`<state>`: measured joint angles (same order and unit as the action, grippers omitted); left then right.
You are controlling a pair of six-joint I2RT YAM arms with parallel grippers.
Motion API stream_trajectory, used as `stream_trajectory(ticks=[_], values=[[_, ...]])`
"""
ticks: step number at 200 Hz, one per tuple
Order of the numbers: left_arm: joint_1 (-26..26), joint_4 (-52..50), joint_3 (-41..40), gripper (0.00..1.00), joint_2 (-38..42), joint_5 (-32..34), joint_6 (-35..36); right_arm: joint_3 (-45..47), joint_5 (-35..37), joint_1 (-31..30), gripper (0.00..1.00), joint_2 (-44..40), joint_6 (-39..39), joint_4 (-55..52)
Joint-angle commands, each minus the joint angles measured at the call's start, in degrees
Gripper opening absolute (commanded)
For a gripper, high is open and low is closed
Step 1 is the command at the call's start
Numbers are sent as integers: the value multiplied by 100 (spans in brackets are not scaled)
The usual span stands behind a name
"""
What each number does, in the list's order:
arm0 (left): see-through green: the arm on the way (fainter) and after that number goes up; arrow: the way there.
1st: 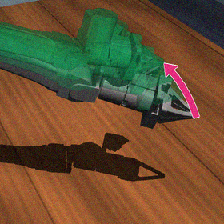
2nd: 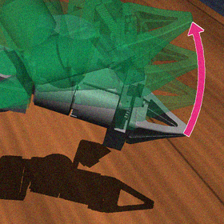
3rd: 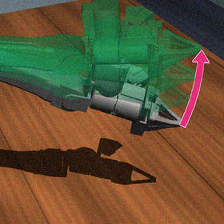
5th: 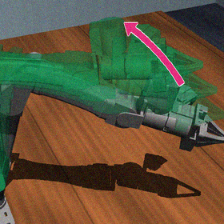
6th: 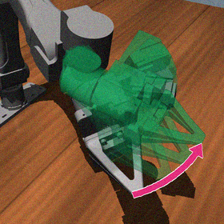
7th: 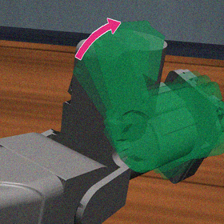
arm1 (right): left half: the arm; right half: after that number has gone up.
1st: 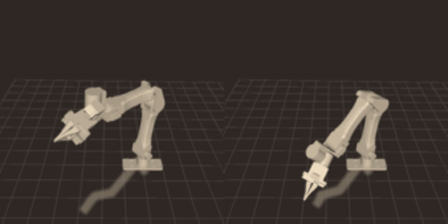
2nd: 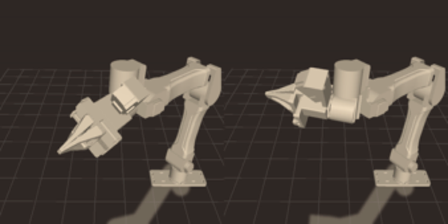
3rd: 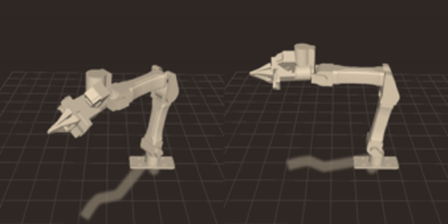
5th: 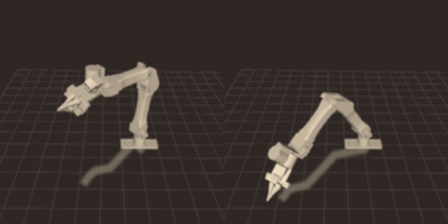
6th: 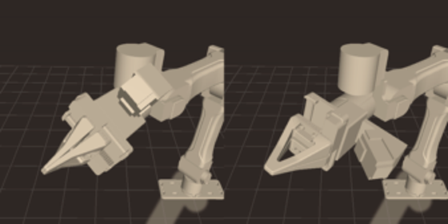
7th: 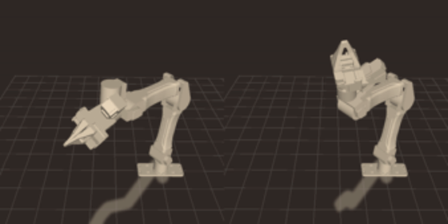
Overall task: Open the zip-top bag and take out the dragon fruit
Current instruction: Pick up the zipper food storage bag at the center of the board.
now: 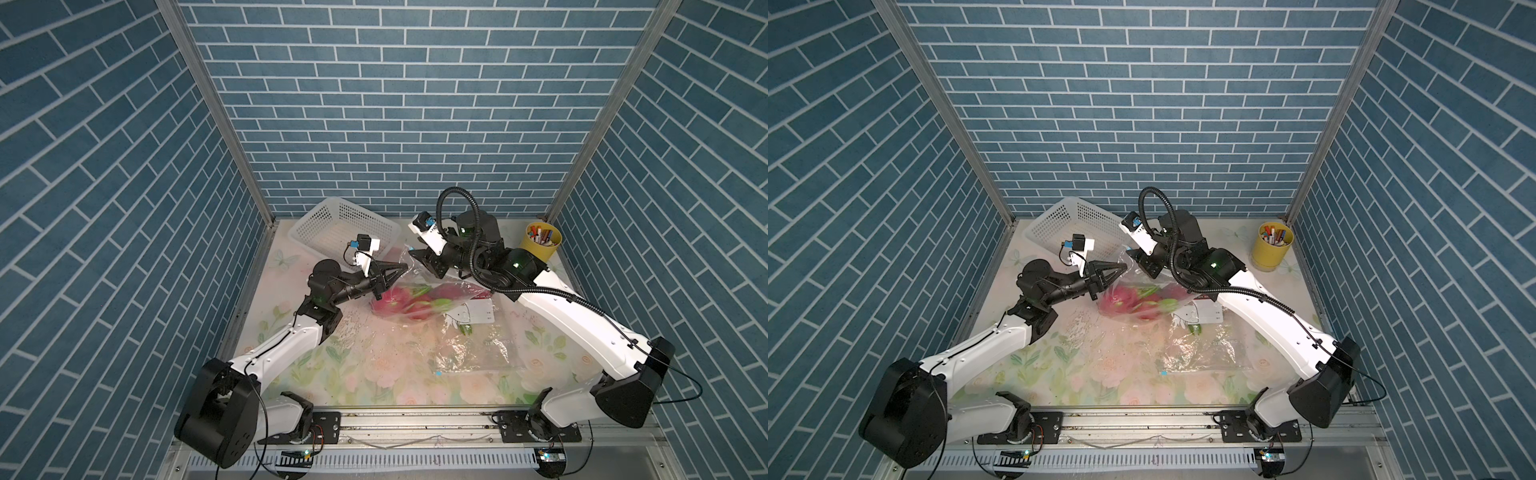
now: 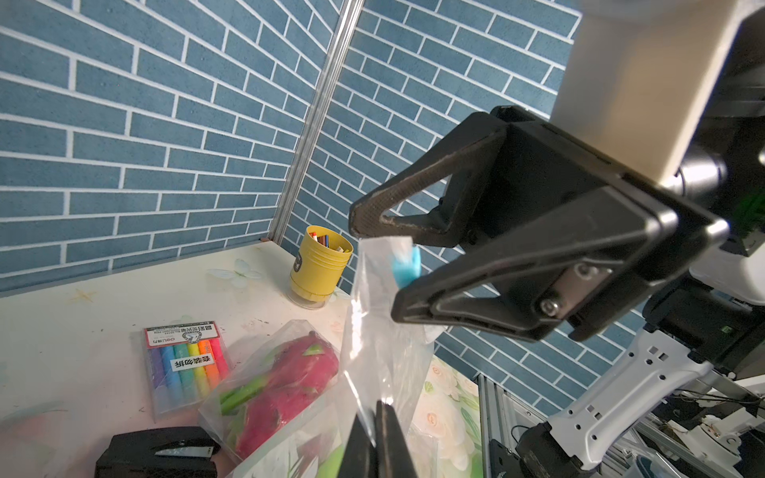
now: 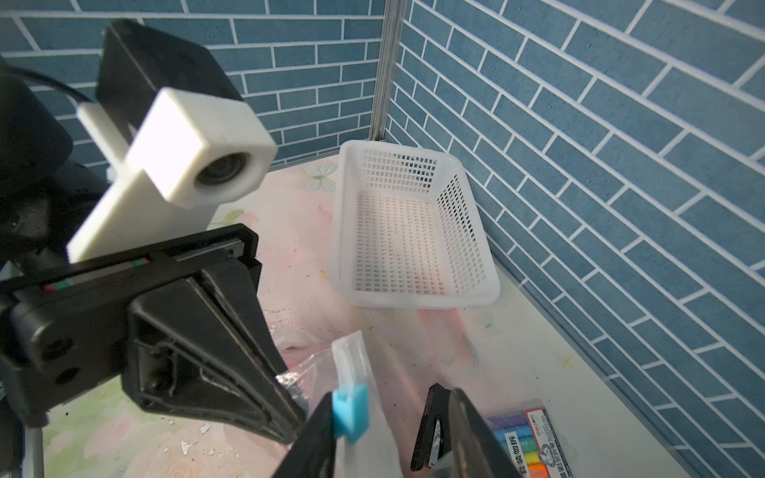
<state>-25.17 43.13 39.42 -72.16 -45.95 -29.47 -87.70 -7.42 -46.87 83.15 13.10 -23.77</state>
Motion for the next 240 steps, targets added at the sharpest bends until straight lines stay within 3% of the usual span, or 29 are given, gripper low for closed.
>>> stream_trajectory(ticks=[1,25,51,119,240], values=[[-26,-33,101,0,66,-21,100,-71,64,-6,34,-5,-5,250],[-32,-38,92,0,80,-23,122,-51,65,-6,21,-2,-1,249],[-32,-42,92,0,97,-19,124,-21,-61,-8,15,4,-16,191],[-28,-88,92,0,109,17,151,-136,-382,11,24,113,-106,-132],[-28,-197,56,0,176,138,228,-89,-425,25,9,-11,-177,-49]])
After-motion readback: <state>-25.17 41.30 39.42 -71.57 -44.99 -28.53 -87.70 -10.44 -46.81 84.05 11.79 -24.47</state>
